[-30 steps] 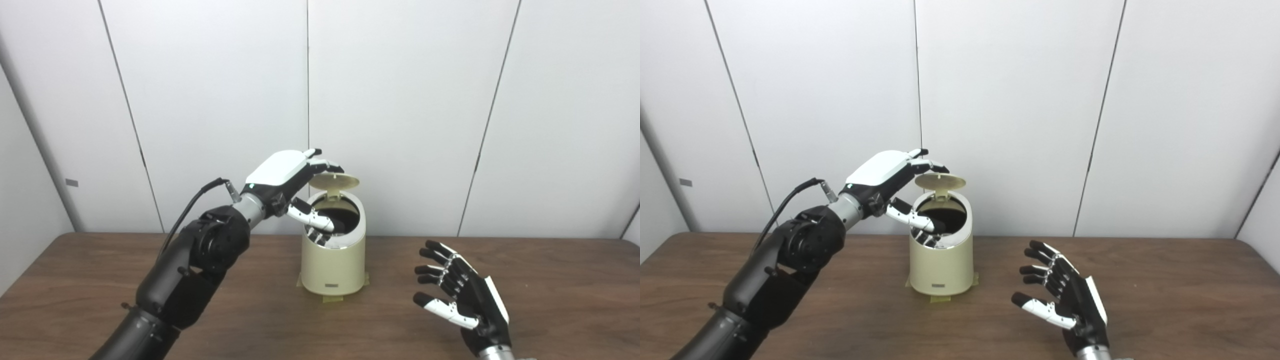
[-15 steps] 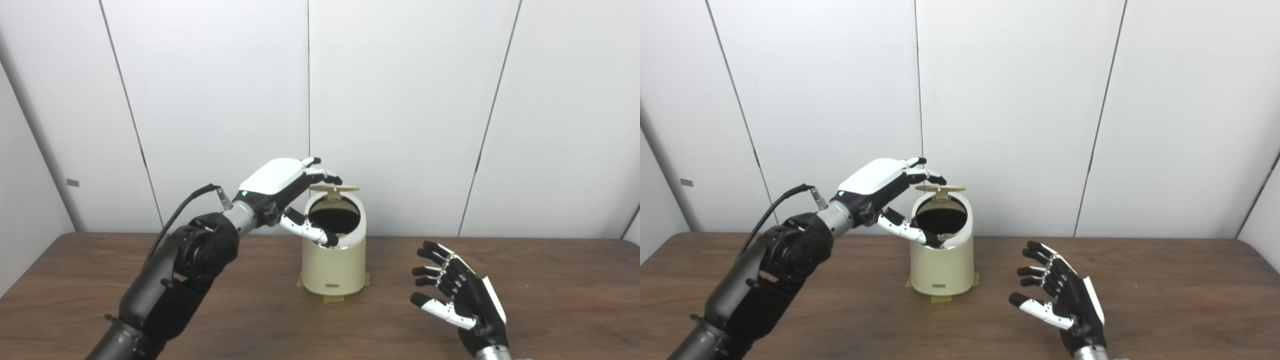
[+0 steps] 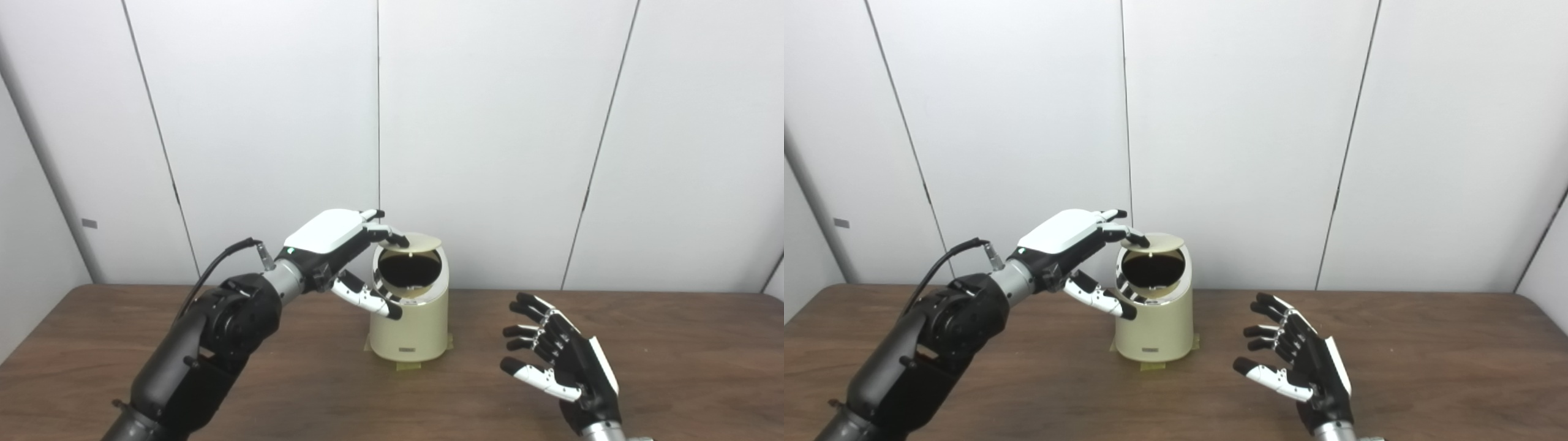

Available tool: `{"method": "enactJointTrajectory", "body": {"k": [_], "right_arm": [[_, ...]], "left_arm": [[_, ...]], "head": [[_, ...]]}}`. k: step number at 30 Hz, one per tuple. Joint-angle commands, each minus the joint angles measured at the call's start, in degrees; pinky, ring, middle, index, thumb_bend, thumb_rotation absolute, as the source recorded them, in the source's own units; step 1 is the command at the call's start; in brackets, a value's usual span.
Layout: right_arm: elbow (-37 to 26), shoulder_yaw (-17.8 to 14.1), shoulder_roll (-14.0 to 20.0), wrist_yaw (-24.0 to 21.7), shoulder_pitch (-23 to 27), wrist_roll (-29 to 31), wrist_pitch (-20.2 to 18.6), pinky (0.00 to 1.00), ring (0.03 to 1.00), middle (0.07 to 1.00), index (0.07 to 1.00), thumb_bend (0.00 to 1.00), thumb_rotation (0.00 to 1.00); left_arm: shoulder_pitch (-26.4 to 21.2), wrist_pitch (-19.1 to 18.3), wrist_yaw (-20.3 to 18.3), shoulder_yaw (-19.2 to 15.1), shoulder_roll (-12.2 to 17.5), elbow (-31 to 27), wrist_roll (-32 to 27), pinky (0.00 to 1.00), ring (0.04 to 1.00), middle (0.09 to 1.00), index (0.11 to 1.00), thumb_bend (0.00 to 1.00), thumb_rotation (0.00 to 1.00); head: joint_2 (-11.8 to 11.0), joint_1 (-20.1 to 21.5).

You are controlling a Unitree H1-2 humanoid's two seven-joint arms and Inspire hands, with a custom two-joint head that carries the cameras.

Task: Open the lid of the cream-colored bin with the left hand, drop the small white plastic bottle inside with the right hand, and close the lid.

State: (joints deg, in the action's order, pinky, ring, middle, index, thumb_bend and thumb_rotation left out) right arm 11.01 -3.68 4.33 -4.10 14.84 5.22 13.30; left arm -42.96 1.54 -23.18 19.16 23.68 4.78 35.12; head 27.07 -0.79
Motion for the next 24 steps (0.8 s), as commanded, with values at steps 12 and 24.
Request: {"method": "enactJointTrajectory", "body": {"k": [12, 24], "right_arm": [[-2.82, -0.07, 0.01, 0.33, 1.93, -0.06, -0.31, 0.53, 0.622, 0.785, 0.786, 0.84, 0.24], [-3.56, 0.08, -0.44, 0.33, 1.91, 0.28, -1.14, 0.53, 0.616, 0.783, 0.787, 0.85, 0.23]], "left_arm": [[-0.92, 2.8, 0.92, 0.61, 0.96, -0.82, 3.73, 1.0, 0.973, 0.796, 0.801, 1.0, 0.43], [0.62, 3.52, 0.84, 1.85, -0.25, -1.23, 3.98, 1.0, 0.977, 0.806, 0.806, 1.0, 0.43]], "head": [[0.73, 0.17], [1.15, 0.61]]}}
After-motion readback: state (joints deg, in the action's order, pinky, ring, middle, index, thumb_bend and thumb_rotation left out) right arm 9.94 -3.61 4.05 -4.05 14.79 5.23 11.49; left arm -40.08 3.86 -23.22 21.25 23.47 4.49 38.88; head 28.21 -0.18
